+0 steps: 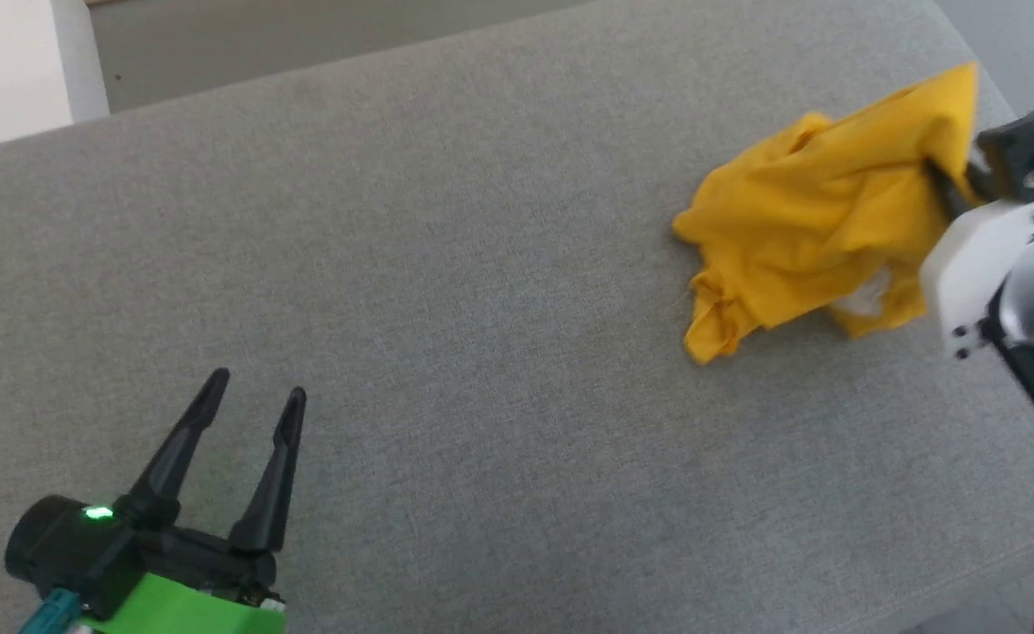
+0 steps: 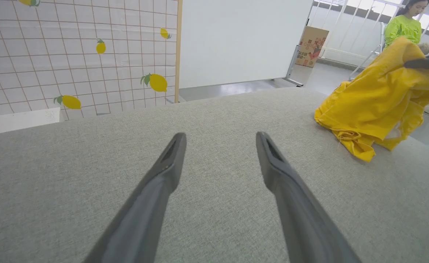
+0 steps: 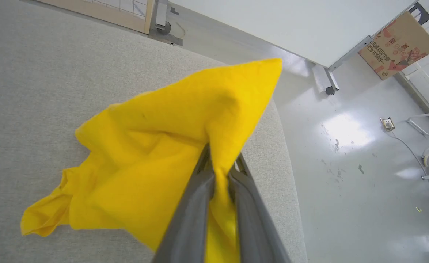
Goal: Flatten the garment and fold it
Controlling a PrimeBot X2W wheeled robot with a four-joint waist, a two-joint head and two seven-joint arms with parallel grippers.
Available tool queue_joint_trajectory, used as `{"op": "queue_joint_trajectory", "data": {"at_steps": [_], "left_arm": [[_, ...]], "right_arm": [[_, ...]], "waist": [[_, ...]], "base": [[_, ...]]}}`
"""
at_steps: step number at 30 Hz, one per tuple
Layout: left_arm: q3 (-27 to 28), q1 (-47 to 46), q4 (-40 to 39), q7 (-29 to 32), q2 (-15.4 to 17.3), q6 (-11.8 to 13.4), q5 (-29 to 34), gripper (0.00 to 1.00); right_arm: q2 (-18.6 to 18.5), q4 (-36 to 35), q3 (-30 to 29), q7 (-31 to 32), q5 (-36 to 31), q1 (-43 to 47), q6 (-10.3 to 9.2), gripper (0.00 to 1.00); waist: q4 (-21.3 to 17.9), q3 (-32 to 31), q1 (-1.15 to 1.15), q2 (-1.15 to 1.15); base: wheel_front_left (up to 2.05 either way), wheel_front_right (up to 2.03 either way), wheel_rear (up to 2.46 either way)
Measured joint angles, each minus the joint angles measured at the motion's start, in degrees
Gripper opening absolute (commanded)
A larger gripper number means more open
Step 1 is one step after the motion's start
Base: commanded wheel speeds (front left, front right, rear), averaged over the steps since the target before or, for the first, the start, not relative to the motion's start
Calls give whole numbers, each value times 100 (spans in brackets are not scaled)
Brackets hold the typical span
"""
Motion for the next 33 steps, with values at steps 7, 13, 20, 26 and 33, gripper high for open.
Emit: {"op": "queue_joint_trajectory", "data": {"at_steps": [7,13,20,26,33], "left_arm": [[163,-85,-447,85,435,0,-3,100],[339,-182,-836,158,817,0,-16,100],[488,-165,-1079,225,1044,0,-59,100],[605,-147,-1204,244,1174,0,-102,100],[656,-147,-1340,247,1268,-15,-119,100]], "right_arm": [[-188,-175,-498,23,-145,-116,0,0],[-43,-179,-1059,-92,-397,-120,0,0],[66,-125,-1685,-389,-849,-118,0,0],[261,-46,-2026,-643,-1276,-121,1,0],[459,-34,-2633,-1205,-2157,-343,1,25]], "waist": [[-6,525,0,0],[-8,1059,0,0],[-31,1609,1,0],[-53,1936,0,0],[-30,2195,0,0]], "base": [[0,0,0],[0,0,0],[0,0,0],[0,0,0],[0,0,0]]}}
